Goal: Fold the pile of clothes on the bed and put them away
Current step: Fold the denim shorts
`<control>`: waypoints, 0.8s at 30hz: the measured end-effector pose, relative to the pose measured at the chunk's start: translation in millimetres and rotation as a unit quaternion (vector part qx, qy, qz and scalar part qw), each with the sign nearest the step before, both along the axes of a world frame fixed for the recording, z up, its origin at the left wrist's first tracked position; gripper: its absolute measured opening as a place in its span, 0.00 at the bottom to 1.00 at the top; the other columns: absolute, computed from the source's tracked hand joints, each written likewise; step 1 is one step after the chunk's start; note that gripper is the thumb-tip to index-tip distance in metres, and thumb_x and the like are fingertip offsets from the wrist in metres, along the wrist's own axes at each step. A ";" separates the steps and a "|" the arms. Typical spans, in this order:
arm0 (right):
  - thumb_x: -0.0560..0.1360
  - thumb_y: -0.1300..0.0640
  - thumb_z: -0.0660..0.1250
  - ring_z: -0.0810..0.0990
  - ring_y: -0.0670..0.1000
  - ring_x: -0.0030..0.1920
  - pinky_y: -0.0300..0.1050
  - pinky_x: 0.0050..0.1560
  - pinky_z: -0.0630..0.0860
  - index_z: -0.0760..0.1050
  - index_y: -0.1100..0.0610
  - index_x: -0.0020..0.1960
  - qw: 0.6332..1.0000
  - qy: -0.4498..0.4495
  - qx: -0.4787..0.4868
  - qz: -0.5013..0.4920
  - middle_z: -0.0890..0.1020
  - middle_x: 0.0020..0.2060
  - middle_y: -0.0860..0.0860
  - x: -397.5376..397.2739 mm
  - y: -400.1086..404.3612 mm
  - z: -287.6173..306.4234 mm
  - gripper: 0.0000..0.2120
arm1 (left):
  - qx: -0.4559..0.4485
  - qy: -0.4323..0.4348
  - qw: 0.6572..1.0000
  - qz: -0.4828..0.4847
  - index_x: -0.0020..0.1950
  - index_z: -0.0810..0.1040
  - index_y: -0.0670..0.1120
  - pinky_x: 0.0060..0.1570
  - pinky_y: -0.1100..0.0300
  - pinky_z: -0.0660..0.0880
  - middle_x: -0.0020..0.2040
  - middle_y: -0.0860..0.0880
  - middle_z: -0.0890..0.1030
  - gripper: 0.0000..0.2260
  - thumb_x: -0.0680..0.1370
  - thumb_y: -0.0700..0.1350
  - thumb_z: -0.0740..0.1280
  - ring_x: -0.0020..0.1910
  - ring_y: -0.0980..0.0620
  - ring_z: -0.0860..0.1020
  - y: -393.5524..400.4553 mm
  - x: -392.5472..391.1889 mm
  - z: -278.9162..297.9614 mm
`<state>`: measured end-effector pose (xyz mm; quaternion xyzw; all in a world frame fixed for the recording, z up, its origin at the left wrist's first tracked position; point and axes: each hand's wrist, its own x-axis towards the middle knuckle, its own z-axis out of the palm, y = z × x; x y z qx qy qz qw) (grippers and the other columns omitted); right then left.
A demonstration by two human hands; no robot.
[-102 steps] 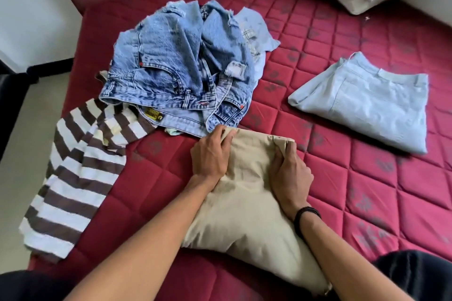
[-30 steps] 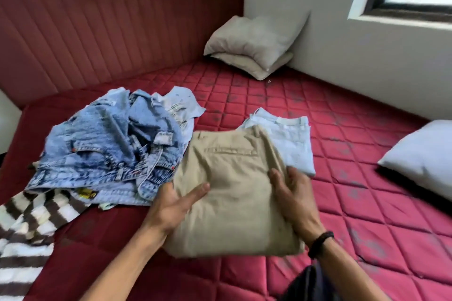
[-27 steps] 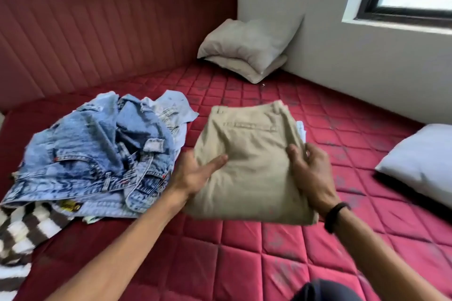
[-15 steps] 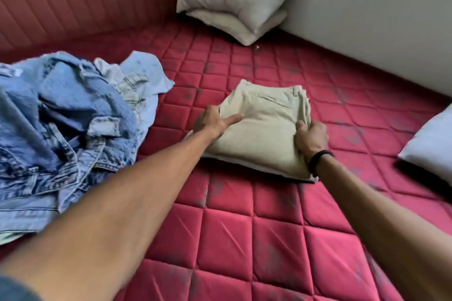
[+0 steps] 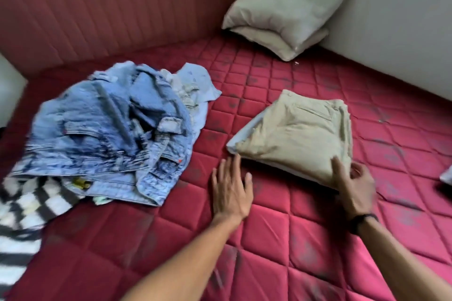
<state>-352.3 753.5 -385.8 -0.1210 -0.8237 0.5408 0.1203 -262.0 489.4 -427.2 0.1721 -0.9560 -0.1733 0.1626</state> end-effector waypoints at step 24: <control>0.72 0.35 0.70 0.73 0.60 0.56 0.60 0.63 0.68 0.77 0.46 0.56 0.887 0.069 0.348 0.296 0.76 0.55 0.52 220.6 -354.1 -33.5 0.19 | -0.077 -0.095 0.989 0.086 0.78 0.67 0.57 0.72 0.46 0.68 0.77 0.50 0.70 0.25 0.84 0.62 0.50 0.73 0.46 0.69 -285.1 241.3 19.5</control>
